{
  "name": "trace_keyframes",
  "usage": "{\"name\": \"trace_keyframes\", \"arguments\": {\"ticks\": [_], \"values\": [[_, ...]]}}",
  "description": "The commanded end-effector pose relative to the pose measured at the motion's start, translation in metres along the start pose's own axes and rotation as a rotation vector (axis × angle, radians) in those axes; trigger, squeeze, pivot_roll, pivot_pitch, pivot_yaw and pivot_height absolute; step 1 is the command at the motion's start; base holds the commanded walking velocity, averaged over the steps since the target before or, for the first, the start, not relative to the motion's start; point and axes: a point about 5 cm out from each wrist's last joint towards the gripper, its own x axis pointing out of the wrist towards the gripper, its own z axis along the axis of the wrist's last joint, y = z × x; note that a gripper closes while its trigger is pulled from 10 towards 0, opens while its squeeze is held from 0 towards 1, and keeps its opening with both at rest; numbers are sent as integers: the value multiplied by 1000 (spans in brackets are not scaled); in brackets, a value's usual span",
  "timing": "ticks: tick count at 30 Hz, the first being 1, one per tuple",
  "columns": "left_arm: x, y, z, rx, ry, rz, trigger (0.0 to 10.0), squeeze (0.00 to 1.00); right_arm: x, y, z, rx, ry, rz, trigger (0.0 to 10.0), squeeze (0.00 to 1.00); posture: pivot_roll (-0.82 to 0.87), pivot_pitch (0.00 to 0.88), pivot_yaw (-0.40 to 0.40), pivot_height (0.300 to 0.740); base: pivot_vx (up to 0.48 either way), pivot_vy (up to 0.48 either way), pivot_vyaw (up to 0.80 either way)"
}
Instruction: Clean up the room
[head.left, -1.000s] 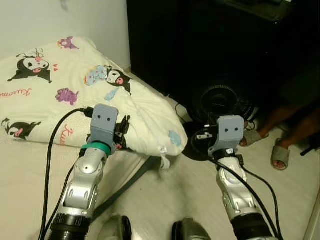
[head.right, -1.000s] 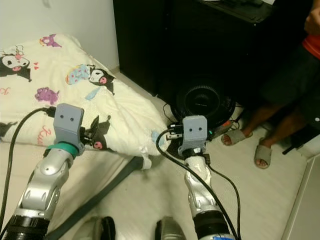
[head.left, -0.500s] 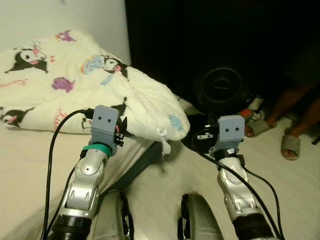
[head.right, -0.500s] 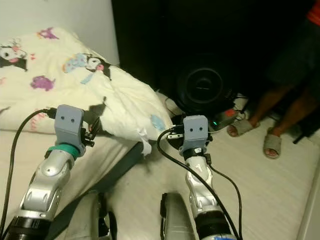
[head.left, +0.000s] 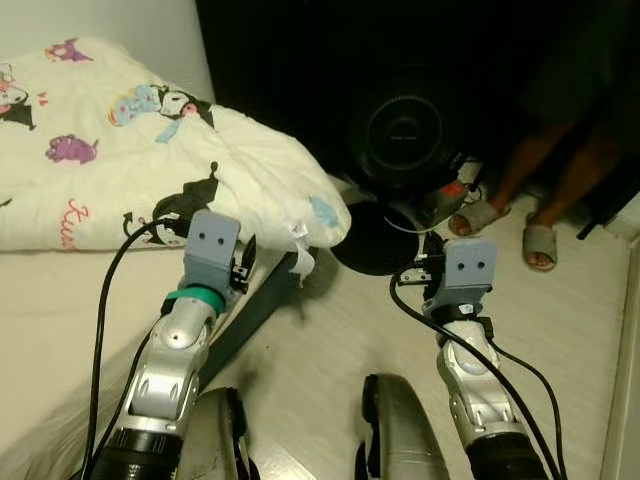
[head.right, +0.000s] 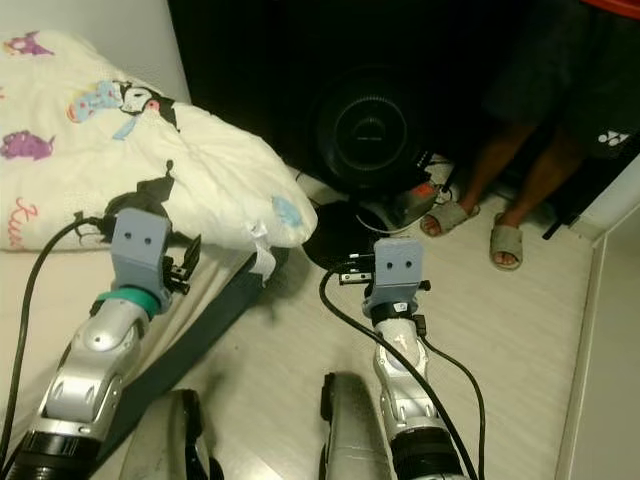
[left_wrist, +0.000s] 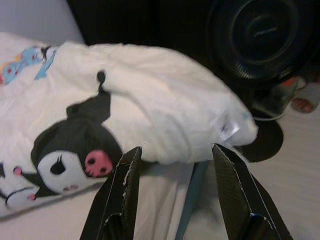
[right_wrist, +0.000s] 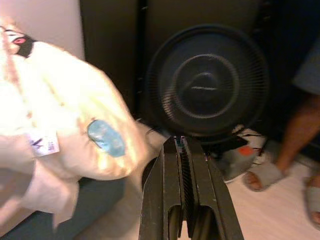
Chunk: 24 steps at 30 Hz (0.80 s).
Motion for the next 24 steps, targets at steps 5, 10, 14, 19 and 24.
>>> {"name": "trace_keyframes", "arguments": {"ticks": [5, 10, 14, 19, 24], "values": [[-2, -1, -5, 1, 18, -3, 10000, 0, 0, 0, -1, 4, 7, 0, 10000, 0, -27, 94, 35, 576, 0, 0, 0], [-2, -1, -5, 0, 18, -3, 10000, 0, 0, 0, -1, 3, 6, 6, 10000, 0, -27, 94, 34, 576, 0, 0, 0], [-1, -2, -4, 0, 19, -2, 10000, 0, 0, 1, 0, 1, 3, 14, 10000, 0, -27, 98, 33, 576, 0, 0, 0], [2, -5, -2, -4, 17, 6, 10000, 0, 2, 3, 1, 4, -2, 26, 10000, 0, -23, 108, 27, 576, 0, 0, 0], [11, -12, 4, -10, 6, 16, 10000, 0, 6, 10, 3, 0, -3, 59, 10000, 0, -21, 130, 16, 571, 0, 0, 0]]}}
